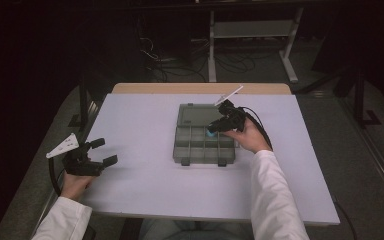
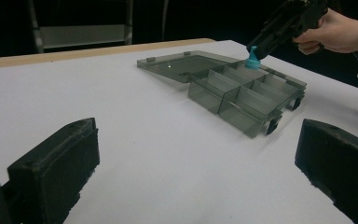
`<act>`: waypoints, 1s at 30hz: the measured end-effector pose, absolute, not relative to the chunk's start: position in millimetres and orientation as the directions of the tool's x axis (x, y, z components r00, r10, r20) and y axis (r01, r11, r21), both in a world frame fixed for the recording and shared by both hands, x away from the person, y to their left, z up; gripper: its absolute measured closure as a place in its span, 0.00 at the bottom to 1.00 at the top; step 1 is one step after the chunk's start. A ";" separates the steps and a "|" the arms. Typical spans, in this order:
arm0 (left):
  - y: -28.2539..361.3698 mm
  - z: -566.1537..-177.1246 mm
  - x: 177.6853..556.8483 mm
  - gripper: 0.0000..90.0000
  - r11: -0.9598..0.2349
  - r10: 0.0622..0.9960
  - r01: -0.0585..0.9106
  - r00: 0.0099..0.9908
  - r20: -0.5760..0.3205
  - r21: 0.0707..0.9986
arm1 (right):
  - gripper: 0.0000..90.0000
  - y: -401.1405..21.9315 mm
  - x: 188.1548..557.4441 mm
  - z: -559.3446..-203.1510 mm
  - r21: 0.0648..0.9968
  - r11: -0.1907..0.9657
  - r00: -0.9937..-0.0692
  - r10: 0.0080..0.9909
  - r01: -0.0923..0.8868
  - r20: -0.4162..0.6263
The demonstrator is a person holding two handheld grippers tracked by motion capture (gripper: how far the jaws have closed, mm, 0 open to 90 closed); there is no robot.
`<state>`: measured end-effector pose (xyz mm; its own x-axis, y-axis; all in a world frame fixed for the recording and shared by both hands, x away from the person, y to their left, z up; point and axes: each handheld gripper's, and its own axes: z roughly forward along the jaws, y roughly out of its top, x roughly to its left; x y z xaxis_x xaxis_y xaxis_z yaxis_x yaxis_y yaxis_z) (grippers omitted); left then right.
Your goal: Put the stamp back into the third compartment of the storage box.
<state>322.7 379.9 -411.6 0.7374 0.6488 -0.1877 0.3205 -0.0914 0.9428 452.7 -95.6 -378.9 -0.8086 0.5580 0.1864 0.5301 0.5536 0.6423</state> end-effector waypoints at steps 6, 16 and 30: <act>379.7 -411.6 322.8 0.00 -0.092 0.648 0.320 0.738 -0.187 0.943 | 0.79 -93.4 454.7 -382.7 0.633 0.562 -0.808 0.561 0.532 0.180; 379.7 -411.7 322.8 0.00 -0.091 0.647 0.319 0.739 -0.188 0.943 | 0.52 -95.6 456.0 -384.1 0.633 0.544 -0.791 0.581 0.552 0.190; 379.6 -411.6 322.4 0.00 -0.093 0.646 0.321 0.740 -0.188 0.942 | 0.02 -104.2 446.4 -372.0 0.675 0.506 -0.776 0.610 0.538 0.161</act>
<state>322.4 379.6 -411.6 0.7398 0.6459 -0.1885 0.3211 -0.0928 0.9425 446.4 -104.2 -372.0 -0.7757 0.6104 0.1605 0.5376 0.5058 0.6746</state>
